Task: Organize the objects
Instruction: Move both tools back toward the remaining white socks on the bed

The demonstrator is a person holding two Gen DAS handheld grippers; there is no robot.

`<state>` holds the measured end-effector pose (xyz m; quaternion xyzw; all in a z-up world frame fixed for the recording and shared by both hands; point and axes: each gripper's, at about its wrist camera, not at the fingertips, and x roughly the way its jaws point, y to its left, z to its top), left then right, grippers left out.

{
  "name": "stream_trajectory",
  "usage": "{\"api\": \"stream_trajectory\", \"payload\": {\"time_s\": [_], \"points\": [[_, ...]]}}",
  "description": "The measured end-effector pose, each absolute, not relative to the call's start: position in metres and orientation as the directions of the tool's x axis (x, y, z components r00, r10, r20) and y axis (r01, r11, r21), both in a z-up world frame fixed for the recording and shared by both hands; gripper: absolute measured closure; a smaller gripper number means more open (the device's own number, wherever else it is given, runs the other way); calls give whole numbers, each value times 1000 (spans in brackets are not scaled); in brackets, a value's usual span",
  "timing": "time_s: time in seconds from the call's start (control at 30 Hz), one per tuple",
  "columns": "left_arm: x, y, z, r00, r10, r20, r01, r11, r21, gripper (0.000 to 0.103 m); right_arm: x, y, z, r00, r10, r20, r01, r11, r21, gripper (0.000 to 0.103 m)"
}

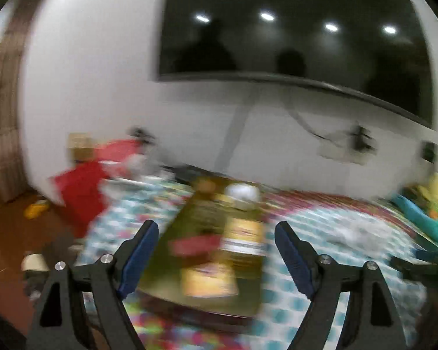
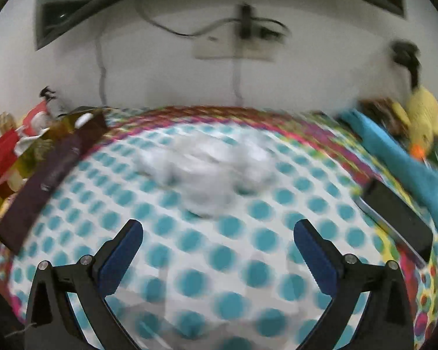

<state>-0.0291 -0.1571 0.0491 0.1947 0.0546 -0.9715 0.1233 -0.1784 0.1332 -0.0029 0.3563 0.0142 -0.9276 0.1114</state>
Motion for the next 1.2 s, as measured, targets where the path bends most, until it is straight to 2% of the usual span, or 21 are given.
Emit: {"api": "stream_trajectory", "payload": {"time_s": [0.07,0.2,0.27,0.4,0.47,0.5,0.53,0.57,0.7,0.73,0.8,0.93,0.97,1.07,1.13,1.2], "points": [[-59,-126,37,-867,-102,-488,158,-985,-74,17,-190,159,-4,-699,-276,-660,184,-961,208,0],[-106,-73,15,-823,13,-568,25,-998,-59,17,-225,169,-7,-617,-315,-721,129,-944,303,0],[-133,-50,4,-786,29,-617,-20,-1000,-22,17,-236,167,-11,-618,-324,-717,148,-943,298,0],[-182,-27,-7,-753,17,-658,-54,-998,36,17,-242,158,-14,-624,-328,-709,199,-944,262,0],[-208,-22,-13,-716,72,-694,-93,-996,-8,17,-240,153,-10,-633,-341,-695,233,-940,249,0],[-217,-22,-17,-706,63,-705,-90,-996,0,17,-240,151,-9,-644,-319,-695,235,-947,217,6],[-225,-20,-20,-694,51,-718,-95,-995,21,17,-244,151,-9,-643,-293,-708,240,-955,176,5],[-234,-17,-26,-661,47,-749,-125,-991,48,17,-247,151,-8,-625,-334,-706,287,-939,190,5],[-236,-32,-29,-647,40,-762,-130,-990,59,17,-247,166,5,-605,-360,-710,424,-901,96,8],[-234,-37,-27,-656,47,-753,-126,-991,48,17,-241,178,8,-633,-304,-712,433,-902,1,8],[-232,-47,-23,-678,70,-732,-148,-988,42,17,-235,200,12,-670,-250,-699,421,-904,-81,7],[-241,-45,-28,-661,108,-742,-210,-977,46,17,-230,219,21,-615,-400,-679,513,-857,41,7],[-239,-44,-29,-667,86,-740,-206,-976,73,17,-232,212,20,-586,-437,-683,541,-838,72,7],[-233,-55,-26,-668,45,-742,-149,-986,74,17,-234,170,13,-549,-448,-706,613,-789,24,8],[-223,-64,-19,-679,71,-730,-138,-990,32,17,-237,142,8,-517,-467,-717,669,-743,2,8],[-210,-68,-10,-707,65,-704,-137,-990,45,17,-248,123,-1,-478,-476,-738,691,-722,18,8]]}}
